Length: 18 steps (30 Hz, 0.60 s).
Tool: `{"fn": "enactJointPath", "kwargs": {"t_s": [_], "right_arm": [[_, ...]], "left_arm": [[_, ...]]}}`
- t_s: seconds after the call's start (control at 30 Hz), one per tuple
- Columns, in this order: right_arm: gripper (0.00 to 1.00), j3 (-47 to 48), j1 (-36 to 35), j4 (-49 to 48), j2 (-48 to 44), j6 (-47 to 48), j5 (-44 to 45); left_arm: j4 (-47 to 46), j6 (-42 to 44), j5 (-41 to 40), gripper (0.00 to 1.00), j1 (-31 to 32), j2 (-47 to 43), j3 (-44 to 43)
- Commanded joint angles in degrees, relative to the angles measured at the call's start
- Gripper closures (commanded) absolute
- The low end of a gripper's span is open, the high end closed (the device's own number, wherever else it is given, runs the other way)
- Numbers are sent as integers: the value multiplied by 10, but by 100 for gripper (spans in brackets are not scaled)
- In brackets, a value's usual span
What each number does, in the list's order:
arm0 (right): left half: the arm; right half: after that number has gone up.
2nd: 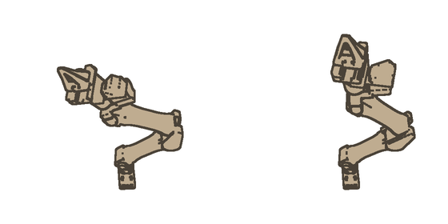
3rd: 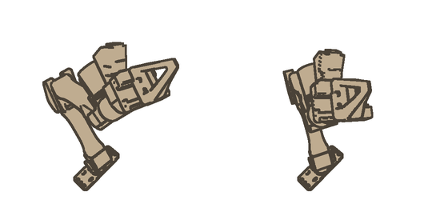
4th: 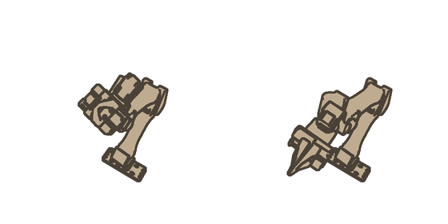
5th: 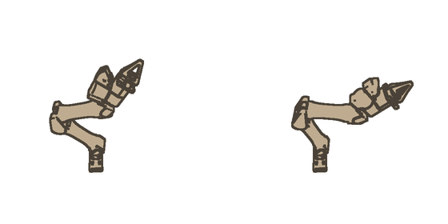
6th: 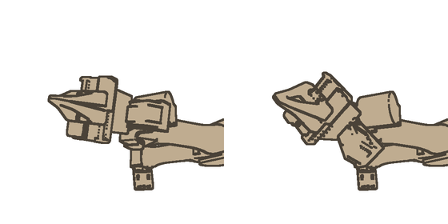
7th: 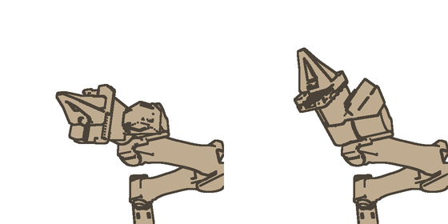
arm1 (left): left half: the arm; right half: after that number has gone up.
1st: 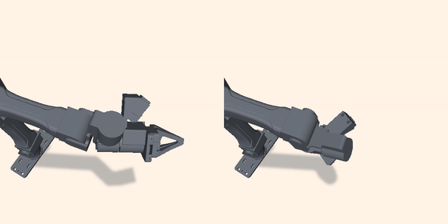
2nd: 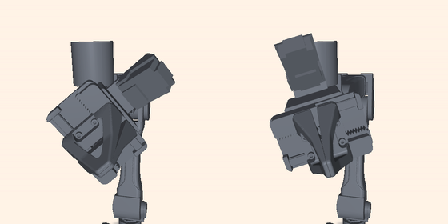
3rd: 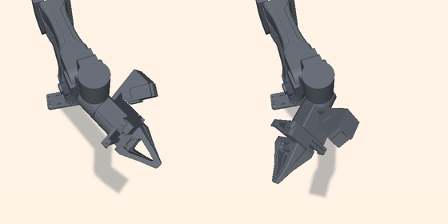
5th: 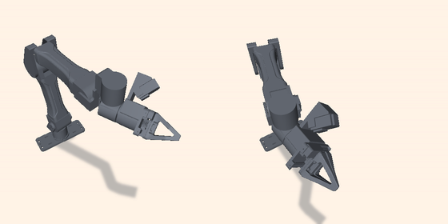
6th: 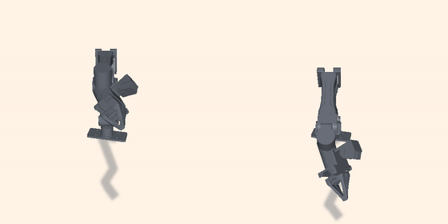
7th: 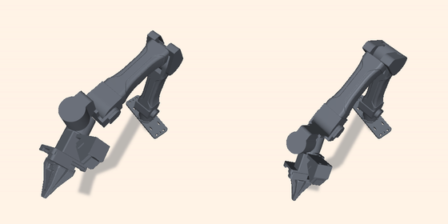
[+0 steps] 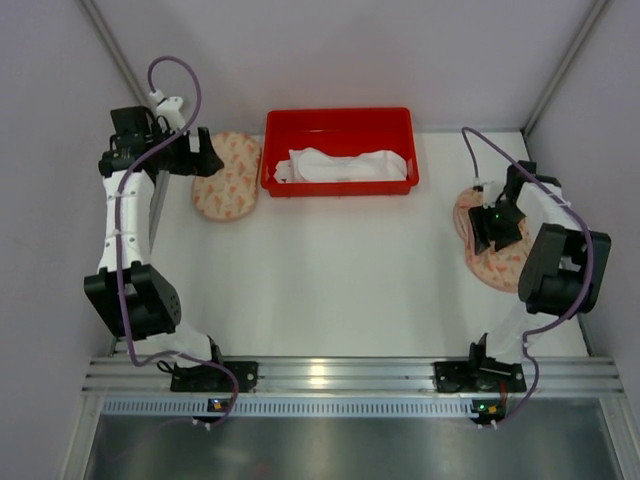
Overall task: Place the bra in the laundry bag and zip it closed
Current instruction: Place the laundry bag at the center of the board, then open the laundry bag at the center of the board.
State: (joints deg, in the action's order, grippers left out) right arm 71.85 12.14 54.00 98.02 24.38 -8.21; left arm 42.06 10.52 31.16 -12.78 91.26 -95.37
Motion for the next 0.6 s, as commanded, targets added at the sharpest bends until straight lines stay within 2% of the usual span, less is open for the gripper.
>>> {"fn": "enactJointPath", "kwargs": {"t_s": [0.0, 0.2, 0.27, 0.37, 0.4, 0.43, 0.57], "right_arm": [[46, -27, -8, -17, 16, 12, 8], [51, -84, -70, -60, 12, 6, 25], [57, -91, -99, -69, 14, 1, 33], [80, -88, -121, -74, 17, -4, 37], [92, -87, -140, -71, 16, -3, 36], [99, -86, -148, -68, 11, -2, 34], [100, -75, -164, -39, -24, 4, -15]], "left_arm": [[-3, 24, 51, 2, 0, -57, 24], [-4, 41, 52, 2, 1, -99, 68], [-4, 39, 52, 2, 1, -104, 78], [-3, 35, 52, 2, 1, -107, 84], [-4, 34, 53, 2, 1, -108, 85], [-4, 34, 55, 2, 2, -109, 90], [-4, 33, 65, 2, 2, -114, 102]]}}
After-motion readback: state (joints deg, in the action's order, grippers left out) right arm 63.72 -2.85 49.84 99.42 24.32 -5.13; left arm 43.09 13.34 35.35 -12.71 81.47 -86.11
